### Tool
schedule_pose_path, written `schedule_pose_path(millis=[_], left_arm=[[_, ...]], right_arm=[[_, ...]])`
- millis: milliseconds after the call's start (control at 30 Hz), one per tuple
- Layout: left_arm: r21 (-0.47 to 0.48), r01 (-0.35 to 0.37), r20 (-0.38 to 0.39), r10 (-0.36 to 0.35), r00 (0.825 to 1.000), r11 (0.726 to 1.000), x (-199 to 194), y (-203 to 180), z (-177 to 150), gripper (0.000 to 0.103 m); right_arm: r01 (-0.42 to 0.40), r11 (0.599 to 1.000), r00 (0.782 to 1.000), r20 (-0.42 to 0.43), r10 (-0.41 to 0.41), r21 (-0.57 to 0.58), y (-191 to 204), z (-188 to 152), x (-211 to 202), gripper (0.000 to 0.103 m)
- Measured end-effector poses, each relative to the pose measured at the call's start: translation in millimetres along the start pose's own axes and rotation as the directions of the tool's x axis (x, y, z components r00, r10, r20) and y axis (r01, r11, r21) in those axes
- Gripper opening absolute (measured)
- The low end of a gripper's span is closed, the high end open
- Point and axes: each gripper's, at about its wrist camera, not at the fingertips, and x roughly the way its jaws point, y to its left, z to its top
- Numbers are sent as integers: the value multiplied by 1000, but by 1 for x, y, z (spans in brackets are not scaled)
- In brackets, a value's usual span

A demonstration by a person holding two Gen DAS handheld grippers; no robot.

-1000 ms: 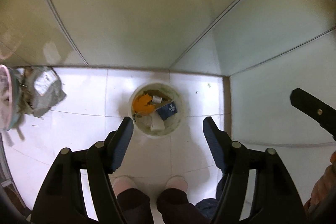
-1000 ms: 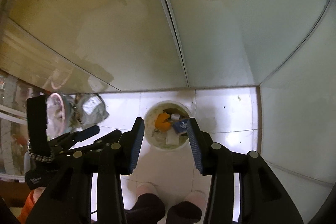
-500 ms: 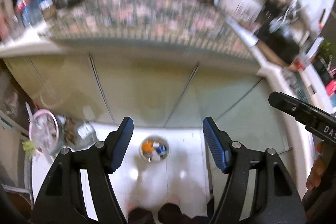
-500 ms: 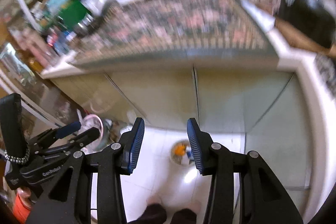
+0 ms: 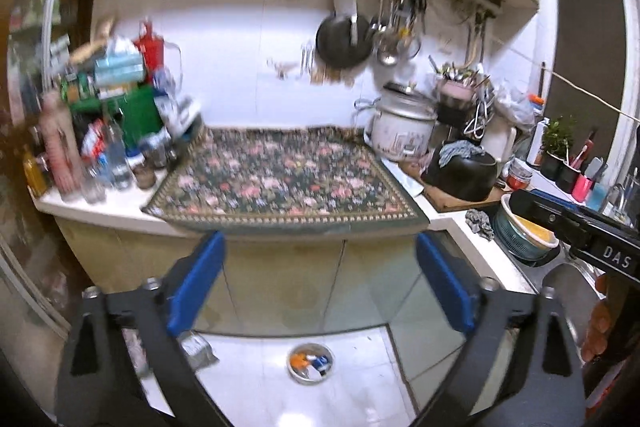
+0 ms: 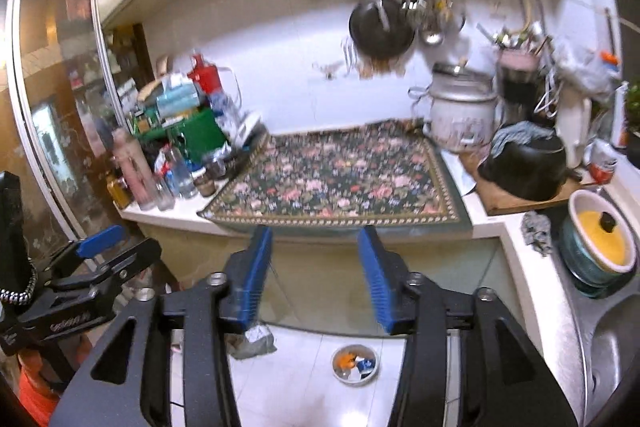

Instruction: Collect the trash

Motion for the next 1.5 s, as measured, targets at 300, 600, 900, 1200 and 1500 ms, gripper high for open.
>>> schedule_pose_path(millis=[300, 600, 900, 1200, 1500], left_arm=[[26, 13, 17, -13, 1000, 1000, -62, 6, -16, 102], [12, 19, 27, -19, 999, 1000, -83, 16, -25, 102], [-3, 26, 31, -26, 999, 1000, -85, 17, -26, 102], [-3, 26, 24, -26, 999, 1000, -81, 14, -25, 102], [-13, 38, 13, -38, 999, 999, -72, 12, -22, 102]], right_arm=[[69, 998, 996, 54, -68, -7, 26, -17, -46, 87], [126, 992, 990, 59, -124, -28, 43, -27, -63, 102], [127, 992, 991, 54, -126, -25, 46, -30, -68, 103], [130, 991, 991, 46, -129, -24, 42, -29, -68, 103], [133, 991, 990, 40, -133, -20, 39, -29, -67, 103]])
